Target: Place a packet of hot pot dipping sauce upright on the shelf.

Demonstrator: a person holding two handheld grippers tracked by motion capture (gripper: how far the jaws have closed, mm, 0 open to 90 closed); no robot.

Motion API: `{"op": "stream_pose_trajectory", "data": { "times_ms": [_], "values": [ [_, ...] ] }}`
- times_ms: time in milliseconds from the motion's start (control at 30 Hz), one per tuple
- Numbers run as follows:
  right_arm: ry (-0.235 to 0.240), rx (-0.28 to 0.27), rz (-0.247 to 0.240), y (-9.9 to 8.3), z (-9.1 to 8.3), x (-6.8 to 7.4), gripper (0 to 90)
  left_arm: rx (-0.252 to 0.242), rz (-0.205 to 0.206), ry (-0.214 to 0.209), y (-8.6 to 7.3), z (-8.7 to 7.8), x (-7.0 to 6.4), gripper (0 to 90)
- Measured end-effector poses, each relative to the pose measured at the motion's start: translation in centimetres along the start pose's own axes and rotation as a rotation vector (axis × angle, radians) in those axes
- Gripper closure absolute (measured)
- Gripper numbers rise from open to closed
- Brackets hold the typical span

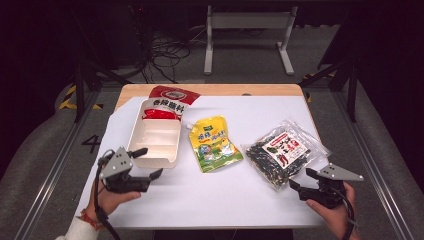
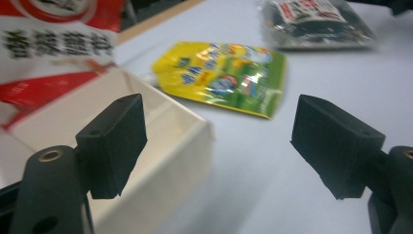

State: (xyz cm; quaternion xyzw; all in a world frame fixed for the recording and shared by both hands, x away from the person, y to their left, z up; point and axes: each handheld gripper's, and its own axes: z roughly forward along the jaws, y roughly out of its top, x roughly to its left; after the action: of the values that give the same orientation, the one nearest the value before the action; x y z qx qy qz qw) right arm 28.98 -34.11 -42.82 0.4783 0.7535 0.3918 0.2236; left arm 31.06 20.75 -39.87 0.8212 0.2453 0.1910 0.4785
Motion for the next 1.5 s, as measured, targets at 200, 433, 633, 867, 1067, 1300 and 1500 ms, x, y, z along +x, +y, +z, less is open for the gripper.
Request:
{"op": "stream_pose_trajectory", "data": {
  "times_ms": [200,433,633,867,1067,1300,1500],
  "values": [
    [0.007,0.024,0.145,-0.4,1.5,-1.5,16.5,0.094,0.009,-0.062,-2.7,2.7,-1.3,18.9],
    [0.013,0.053,0.273,-0.5,3.2,-2.6,12.9,0.152,0.025,-0.142,-2.9,4.7,-2.4,17.6],
    [0.026,0.052,0.268,0.1,4.4,-2.6,3.8,0.2,0.067,-0.192,-3.0,6.0,-3.4,17.5],
    [0.088,0.063,0.201,1.3,6.2,-1.9,6.7,0.221,0.075,-0.236,-2.9,6.8,-3.9,17.5],
    [0.078,0.112,0.167,2.9,7.6,-1.1,12.8,0.24,0.095,-0.255,-3.0,7.1,-4.3,17.8],
    [0.108,-0.043,0.065,4.0,5.0,0.6,37.3,0.23,0.086,-0.259,-3.1,6.7,-4.2,17.8],
    [0.268,0.024,-0.072,2.9,4.2,3.4,49.0,0.237,0.088,-0.271,-3.2,6.6,-4.3,17.8]
  ]
}}
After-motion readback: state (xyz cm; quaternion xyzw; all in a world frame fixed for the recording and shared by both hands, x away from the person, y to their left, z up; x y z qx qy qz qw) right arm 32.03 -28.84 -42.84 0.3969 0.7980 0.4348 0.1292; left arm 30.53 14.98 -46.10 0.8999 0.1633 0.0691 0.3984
